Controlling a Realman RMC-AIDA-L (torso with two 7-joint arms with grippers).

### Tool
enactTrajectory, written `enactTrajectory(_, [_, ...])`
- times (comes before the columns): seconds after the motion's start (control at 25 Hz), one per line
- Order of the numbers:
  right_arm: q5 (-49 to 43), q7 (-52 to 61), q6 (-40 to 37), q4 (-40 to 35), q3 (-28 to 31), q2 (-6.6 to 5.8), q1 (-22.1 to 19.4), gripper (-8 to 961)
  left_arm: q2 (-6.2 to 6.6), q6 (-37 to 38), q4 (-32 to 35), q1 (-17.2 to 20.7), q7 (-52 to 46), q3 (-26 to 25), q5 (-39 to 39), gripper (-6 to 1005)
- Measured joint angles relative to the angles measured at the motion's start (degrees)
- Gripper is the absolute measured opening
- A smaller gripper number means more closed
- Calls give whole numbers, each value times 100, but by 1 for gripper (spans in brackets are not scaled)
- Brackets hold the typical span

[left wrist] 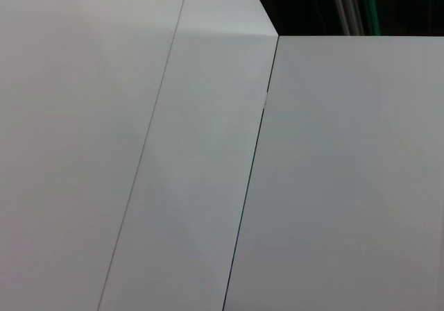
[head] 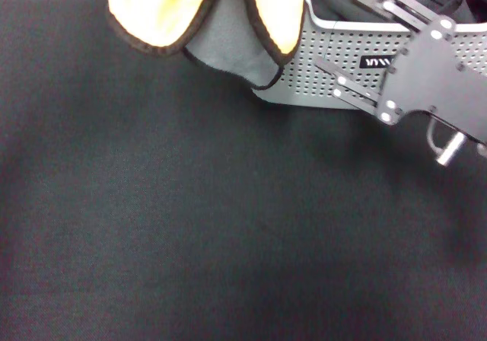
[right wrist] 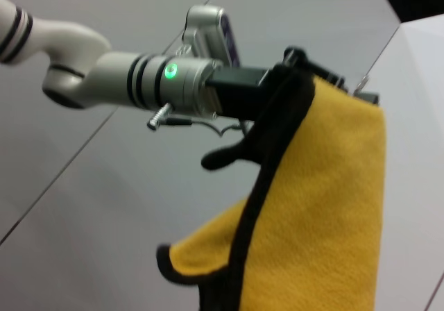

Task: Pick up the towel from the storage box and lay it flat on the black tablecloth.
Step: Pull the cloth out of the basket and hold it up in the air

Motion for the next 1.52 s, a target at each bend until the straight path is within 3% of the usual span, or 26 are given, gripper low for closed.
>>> enactTrajectory(0.16, [-186,0,-431,27,-101,59,253,662,-1,3,-7,-47,0,13,-1,28])
enactTrajectory(0.56, [-284,0,-1088,-172,-408,65,396,657,-9,3,-115,-138,-5,17,-9,28])
enactTrajectory(1.24, [-50,0,-1085,-404,-329,64,459,648,-9,2,-457,-294,-1,108,-61,29])
enactTrajectory(1.52, [14,4,-808,-405,-345,64,158,645,-9,2,-464,-227,0,101,-96,29])
